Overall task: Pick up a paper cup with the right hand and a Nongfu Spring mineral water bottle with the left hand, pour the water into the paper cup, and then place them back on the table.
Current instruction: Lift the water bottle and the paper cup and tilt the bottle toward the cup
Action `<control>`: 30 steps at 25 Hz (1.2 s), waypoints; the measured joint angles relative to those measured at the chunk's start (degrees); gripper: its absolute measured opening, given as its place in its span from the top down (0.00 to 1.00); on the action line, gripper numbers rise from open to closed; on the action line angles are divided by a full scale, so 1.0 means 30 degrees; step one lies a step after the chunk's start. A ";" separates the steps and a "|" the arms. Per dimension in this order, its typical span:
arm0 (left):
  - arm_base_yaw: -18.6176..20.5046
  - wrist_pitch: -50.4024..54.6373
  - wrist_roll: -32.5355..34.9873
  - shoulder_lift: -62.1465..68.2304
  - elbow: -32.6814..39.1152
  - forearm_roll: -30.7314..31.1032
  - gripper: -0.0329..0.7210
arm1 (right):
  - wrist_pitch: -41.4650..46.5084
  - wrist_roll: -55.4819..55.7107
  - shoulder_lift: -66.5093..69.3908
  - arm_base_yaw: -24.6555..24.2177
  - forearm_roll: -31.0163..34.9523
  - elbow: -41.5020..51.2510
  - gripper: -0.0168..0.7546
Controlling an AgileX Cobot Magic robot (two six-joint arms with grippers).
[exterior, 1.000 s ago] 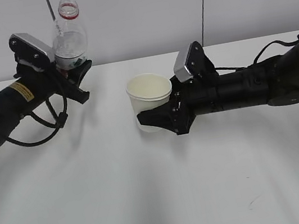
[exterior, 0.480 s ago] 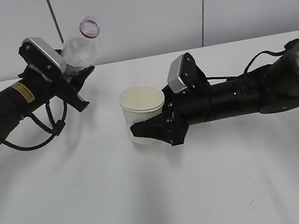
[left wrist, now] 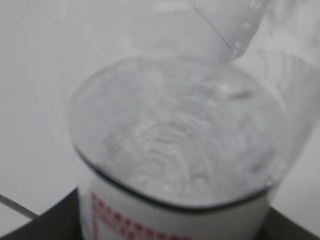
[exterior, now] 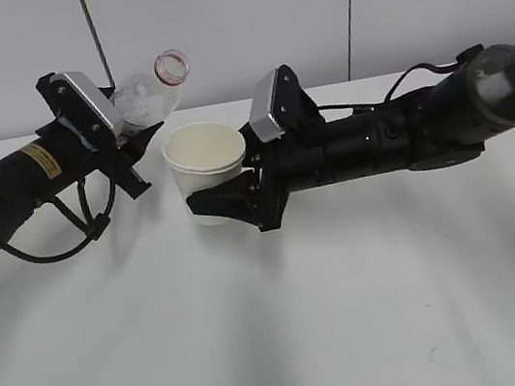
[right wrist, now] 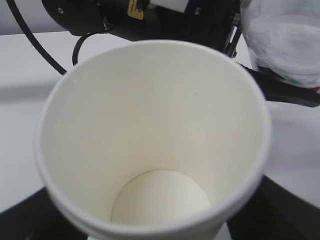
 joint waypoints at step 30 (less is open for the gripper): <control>0.0355 -0.0186 0.4234 0.0000 0.0000 -0.1284 0.46 | 0.2875 0.0783 0.0000 0.0162 0.2696 -0.0157 0.30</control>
